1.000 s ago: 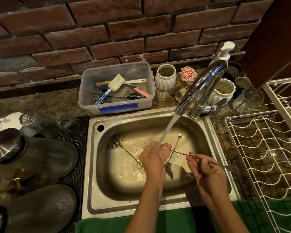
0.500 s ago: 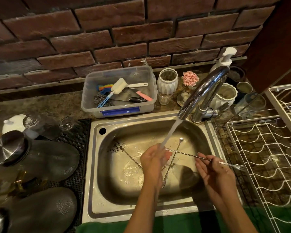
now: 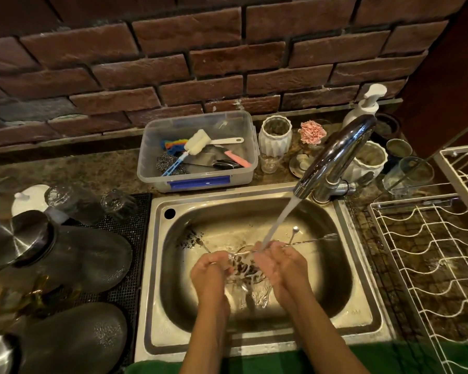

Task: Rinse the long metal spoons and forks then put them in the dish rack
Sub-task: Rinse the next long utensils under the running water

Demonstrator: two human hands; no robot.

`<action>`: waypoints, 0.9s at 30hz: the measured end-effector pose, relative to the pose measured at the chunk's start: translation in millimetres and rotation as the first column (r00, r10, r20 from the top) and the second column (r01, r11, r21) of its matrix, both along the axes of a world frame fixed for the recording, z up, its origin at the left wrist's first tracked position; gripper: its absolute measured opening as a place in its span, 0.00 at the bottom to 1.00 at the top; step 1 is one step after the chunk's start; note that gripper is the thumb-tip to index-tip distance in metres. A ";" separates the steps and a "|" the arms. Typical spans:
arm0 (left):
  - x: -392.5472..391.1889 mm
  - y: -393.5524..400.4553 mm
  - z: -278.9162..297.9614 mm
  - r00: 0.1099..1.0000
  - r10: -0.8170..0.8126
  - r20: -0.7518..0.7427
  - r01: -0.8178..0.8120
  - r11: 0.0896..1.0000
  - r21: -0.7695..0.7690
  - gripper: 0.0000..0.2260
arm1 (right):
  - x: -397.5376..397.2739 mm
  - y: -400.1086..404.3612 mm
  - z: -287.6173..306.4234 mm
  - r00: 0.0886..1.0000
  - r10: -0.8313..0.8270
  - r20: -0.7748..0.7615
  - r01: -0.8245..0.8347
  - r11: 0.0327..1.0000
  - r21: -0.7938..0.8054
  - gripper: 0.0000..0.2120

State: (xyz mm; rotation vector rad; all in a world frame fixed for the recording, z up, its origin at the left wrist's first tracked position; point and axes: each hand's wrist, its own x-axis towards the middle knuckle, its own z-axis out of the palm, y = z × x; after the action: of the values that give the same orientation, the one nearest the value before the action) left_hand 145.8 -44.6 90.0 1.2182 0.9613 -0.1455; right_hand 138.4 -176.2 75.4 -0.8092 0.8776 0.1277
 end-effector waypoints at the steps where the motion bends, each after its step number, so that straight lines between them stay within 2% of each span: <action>1: 1.0 8.0 0.4 0.999 0.041 0.010 -0.041 0.999 0.010 0.11 | 2.0 -1.5 0.0 0.998 -0.061 0.001 0.061 0.998 0.022 0.06; 3: -1.1 9.3 1.2 0.998 0.059 0.027 -0.060 0.998 0.015 0.13 | 1.9 11.4 -0.2 0.995 -0.103 -0.014 0.103 0.993 0.049 0.05; 6: -8.7 -1.5 3.4 1.000 -0.008 0.027 0.008 1.000 0.009 0.13 | -4.4 44.6 0.0 1.000 0.024 -0.006 -0.023 0.993 0.114 0.08; 8: -9.5 7.3 4.0 1.000 0.011 0.013 -0.011 1.000 0.015 0.12 | -3.3 43.5 0.7 0.998 0.057 -0.006 -0.056 0.992 0.110 0.09; 11: -4.9 36.3 2.8 0.989 0.148 0.012 -0.148 0.989 0.000 0.10 | 4.2 19.0 -2.9 0.997 -0.065 -0.037 0.067 0.996 0.055 0.08; 13: -4.8 40.6 1.1 0.986 0.167 0.017 -0.166 0.986 -0.019 0.10 | 5.2 20.0 -3.1 0.991 -0.134 -0.031 0.136 0.987 0.090 0.09; 16: -11.2 24.3 -3.2 0.997 0.075 -0.013 -0.075 0.997 0.026 0.10 | -4.0 51.0 -6.9 1.000 0.020 -0.014 -0.017 0.988 0.153 0.11; 18: -13.1 25.2 -3.9 0.997 0.078 -0.011 -0.078 0.997 0.024 0.10 | -7.9 59.3 -7.3 0.996 0.081 -0.034 -0.073 0.981 0.182 0.11; 20: -11.4 42.5 -4.0 0.985 0.175 0.011 -0.175 0.985 -0.003 0.10 | -2.2 45.9 -6.2 0.999 0.013 -0.044 -0.007 0.990 0.140 0.10; 22: -10.6 64.5 -4.1 0.965 0.258 0.043 -0.258 0.966 -0.021 0.07 | 6.7 25.5 -7.5 0.986 -0.131 -0.105 0.142 0.985 0.102 0.06; 24: -13.1 72.6 -3.8 0.962 0.268 0.061 -0.266 0.963 -0.033 0.06 | 8.3 20.9 -8.6 0.974 -0.185 -0.131 0.197 0.977 0.086 0.06; 27: -20.6 66.2 0.8 0.970 0.232 0.072 -0.231 0.973 -0.028 0.11 | -0.5 40.7 -6.7 0.998 0.024 -0.063 -0.017 0.995 0.099 0.11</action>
State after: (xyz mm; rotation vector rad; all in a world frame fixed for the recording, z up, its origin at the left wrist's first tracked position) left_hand 125.2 21.6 90.8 1.0775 1.0260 0.0757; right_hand 137.9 -135.5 68.7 -0.7258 0.9168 0.2144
